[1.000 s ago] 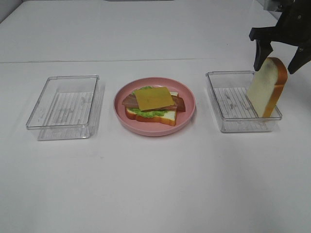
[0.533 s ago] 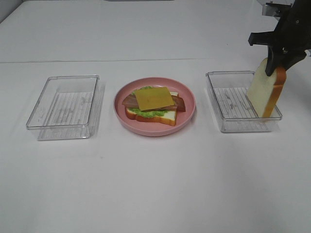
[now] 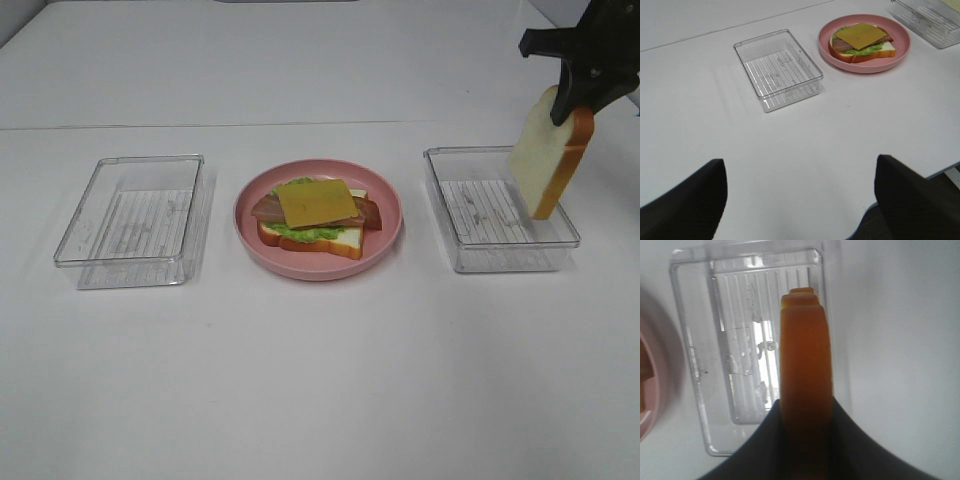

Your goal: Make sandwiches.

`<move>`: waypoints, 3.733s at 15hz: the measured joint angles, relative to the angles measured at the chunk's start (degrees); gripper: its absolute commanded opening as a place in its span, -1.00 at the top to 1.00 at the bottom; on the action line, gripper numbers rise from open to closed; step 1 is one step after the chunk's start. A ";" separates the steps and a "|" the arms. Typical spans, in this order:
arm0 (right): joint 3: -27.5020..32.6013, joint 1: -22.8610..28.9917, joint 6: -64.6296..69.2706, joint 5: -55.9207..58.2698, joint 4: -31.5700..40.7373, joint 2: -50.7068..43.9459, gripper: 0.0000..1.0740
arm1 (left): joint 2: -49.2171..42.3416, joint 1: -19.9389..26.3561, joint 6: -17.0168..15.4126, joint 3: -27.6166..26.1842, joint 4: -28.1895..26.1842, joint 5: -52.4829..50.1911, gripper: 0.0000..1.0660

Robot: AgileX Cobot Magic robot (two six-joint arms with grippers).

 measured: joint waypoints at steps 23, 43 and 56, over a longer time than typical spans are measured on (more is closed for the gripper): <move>10.37 15.36 -7.96 -19.31 46.70 6.13 1.00 | 0.00 0.00 0.00 0.00 0.00 0.00 -0.45; 10.37 15.36 -5.67 -14.21 36.38 8.31 -0.44 | 0.00 0.00 0.00 0.00 0.00 0.00 -0.45; 10.37 15.36 -1.38 -3.15 7.39 -8.14 -0.43 | 0.00 0.00 0.00 0.00 0.00 0.00 -0.45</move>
